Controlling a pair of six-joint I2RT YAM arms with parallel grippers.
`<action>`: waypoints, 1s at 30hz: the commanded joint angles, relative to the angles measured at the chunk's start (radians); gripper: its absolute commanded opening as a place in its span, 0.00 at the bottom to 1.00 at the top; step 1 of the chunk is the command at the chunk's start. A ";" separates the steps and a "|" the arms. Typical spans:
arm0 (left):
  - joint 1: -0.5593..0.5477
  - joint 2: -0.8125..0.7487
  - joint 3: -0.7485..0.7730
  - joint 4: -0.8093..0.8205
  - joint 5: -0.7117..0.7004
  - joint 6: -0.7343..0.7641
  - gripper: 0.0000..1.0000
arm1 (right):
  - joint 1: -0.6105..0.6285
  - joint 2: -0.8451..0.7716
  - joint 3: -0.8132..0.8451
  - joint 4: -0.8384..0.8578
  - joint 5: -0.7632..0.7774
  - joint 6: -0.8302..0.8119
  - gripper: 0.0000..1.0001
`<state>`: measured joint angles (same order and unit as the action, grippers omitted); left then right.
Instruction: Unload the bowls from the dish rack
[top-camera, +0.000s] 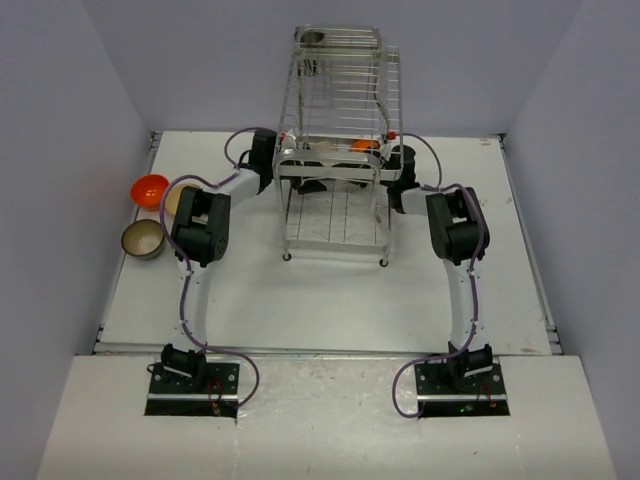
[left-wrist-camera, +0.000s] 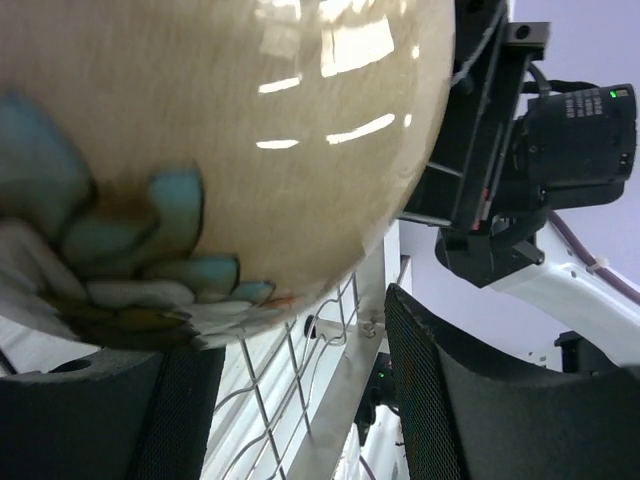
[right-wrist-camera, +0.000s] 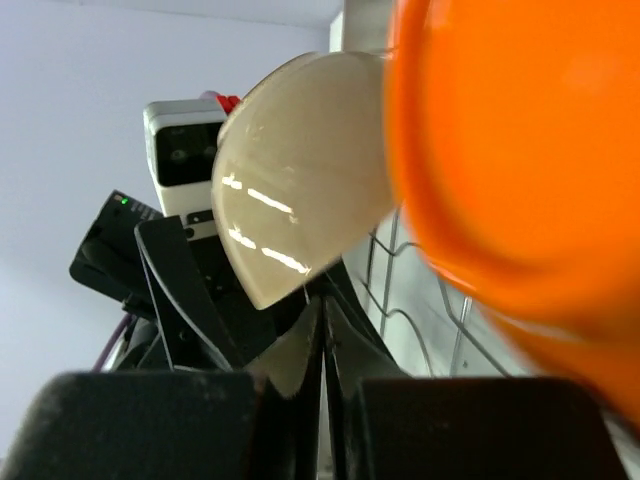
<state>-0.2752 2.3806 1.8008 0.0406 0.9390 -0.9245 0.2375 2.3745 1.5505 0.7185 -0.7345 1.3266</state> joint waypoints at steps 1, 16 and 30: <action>0.011 -0.031 -0.011 0.021 0.006 0.009 0.63 | 0.003 0.014 0.049 0.044 0.014 0.034 0.00; 0.034 -0.038 0.061 -0.128 -0.074 0.116 0.63 | 0.003 0.034 0.068 0.033 -0.003 0.034 0.00; 0.039 -0.064 0.017 -0.097 -0.078 0.107 0.63 | -0.001 -0.190 -0.061 -0.220 -0.060 -0.220 0.00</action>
<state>-0.2520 2.3638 1.8267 -0.0685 0.8753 -0.8280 0.2371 2.3245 1.5028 0.5915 -0.7563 1.2179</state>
